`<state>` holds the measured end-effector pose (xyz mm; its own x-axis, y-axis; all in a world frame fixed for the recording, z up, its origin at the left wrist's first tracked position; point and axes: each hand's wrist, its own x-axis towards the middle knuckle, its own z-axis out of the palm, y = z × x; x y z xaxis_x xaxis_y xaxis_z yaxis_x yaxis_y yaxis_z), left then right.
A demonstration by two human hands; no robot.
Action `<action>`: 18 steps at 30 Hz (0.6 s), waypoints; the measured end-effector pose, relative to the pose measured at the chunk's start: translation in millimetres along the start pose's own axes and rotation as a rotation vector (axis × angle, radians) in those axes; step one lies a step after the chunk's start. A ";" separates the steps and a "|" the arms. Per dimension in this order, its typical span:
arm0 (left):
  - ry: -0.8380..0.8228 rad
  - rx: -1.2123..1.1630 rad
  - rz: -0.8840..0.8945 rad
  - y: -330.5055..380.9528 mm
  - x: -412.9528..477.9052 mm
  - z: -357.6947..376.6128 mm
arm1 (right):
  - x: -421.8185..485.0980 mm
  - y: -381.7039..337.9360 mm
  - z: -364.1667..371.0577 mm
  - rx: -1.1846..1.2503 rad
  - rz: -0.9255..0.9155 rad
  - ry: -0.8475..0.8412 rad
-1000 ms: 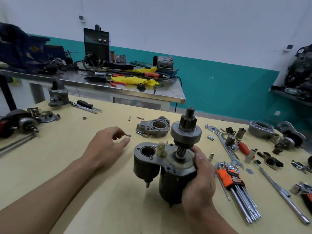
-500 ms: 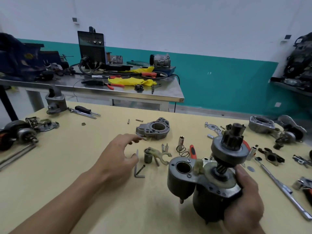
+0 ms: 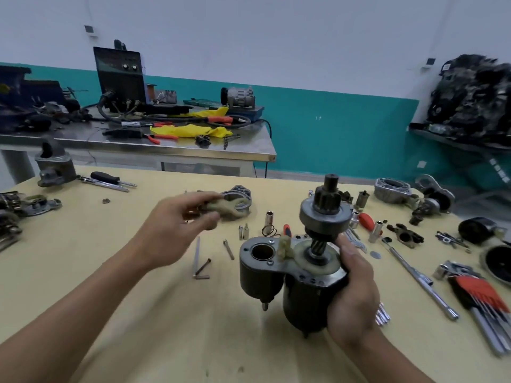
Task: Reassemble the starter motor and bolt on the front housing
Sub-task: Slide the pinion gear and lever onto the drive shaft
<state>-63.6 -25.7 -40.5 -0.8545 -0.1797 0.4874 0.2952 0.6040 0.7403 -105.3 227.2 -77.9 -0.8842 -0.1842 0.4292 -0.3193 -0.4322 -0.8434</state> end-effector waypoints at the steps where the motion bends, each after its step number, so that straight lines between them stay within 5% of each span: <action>1: 0.023 -0.057 0.047 17.5 0.2 -10.7 | -0.2 -1.1 0.4 -0.006 0.006 -0.003; 8: -0.155 0.049 0.211 91.0 -18.4 -16.4 | -1.1 3.0 -2.9 -0.090 0.004 0.002; 14: 0.169 0.003 -0.027 44.5 1.0 8.7 | -1.0 2.8 -4.0 -0.055 0.019 0.023; 18: 0.046 -0.038 -0.144 22.1 28.0 39.3 | -0.3 3.3 -4.5 -0.020 0.023 -0.009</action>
<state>-97.7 13.2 -28.7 -0.8688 -0.2983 0.3951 0.1881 0.5394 0.8208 -107.6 229.8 -82.3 -0.8884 -0.2021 0.4122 -0.3056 -0.4097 -0.8595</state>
